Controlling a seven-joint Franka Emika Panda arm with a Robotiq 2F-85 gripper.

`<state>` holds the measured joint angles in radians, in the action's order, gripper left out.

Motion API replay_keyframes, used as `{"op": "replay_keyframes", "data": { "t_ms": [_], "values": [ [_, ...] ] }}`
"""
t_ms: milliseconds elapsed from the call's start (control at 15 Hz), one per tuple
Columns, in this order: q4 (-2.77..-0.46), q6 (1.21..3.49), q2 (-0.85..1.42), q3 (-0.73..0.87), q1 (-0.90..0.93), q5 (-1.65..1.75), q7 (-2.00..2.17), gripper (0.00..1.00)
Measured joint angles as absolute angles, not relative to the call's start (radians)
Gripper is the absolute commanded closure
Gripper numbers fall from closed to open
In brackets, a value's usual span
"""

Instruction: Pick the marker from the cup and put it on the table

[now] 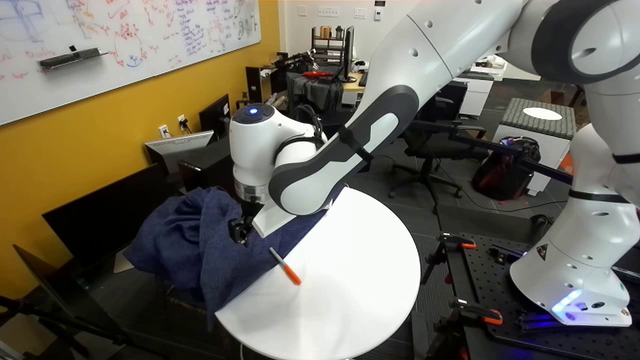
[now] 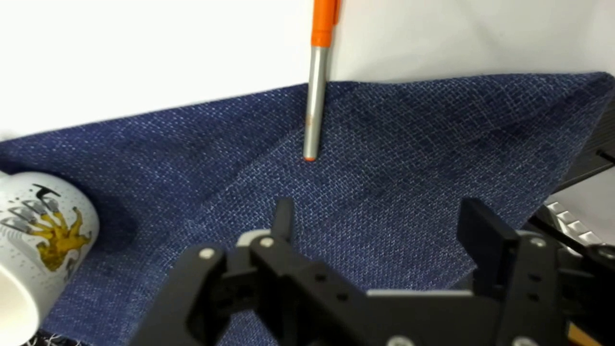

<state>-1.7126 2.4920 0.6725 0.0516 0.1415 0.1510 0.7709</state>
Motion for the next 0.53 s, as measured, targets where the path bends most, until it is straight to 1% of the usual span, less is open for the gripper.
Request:
{"op": "replay_keyframes", "data": {
  "t_ms": [533],
  "values": [
    [-1.709,2.492,0.662,0.066,0.156,0.150,0.771,0.00]
  ]
}}
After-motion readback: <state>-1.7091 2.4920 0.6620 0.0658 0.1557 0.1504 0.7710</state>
